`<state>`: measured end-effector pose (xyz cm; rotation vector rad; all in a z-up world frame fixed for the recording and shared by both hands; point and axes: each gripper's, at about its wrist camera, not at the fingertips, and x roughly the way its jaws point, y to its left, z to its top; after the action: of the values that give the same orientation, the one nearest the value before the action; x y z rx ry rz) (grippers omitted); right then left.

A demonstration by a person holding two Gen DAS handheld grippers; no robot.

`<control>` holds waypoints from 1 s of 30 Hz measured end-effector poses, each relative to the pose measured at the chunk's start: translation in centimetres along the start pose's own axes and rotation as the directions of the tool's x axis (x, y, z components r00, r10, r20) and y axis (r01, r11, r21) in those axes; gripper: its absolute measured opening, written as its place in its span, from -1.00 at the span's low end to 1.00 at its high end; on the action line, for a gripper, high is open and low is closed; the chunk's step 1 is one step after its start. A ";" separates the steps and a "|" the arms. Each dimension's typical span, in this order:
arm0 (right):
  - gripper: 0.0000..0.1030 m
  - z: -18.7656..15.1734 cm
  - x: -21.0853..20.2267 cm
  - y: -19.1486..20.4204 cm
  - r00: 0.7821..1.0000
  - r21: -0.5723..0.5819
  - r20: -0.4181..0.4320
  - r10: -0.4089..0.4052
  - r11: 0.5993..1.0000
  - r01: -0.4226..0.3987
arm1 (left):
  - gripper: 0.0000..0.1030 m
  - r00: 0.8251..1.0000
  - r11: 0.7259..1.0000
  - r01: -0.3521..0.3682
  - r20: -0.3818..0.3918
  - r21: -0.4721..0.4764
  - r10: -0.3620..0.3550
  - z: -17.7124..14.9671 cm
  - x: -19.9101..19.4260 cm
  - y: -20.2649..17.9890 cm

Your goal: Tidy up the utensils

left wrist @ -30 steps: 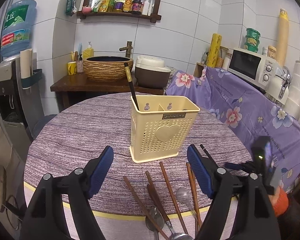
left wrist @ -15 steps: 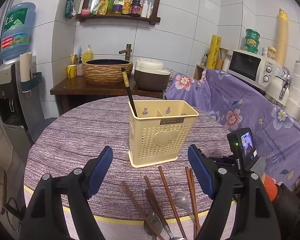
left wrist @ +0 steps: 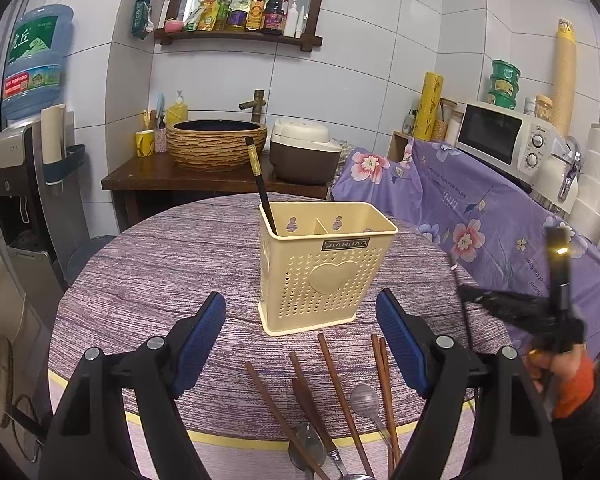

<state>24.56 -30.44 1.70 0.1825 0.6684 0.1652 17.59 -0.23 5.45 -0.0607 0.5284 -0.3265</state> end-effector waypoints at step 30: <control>-0.84 18.2 -9.0 10.4 0.913 -0.139 0.386 0.131 0.987 -0.083 | 0.49 1.000 0.999 -0.013 0.002 -0.039 0.013 0.5 0.1 0.4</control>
<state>28.04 -24.31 23.38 0.1314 0.2443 0.2658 18.08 0.12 5.78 -0.0951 0.5322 -0.3037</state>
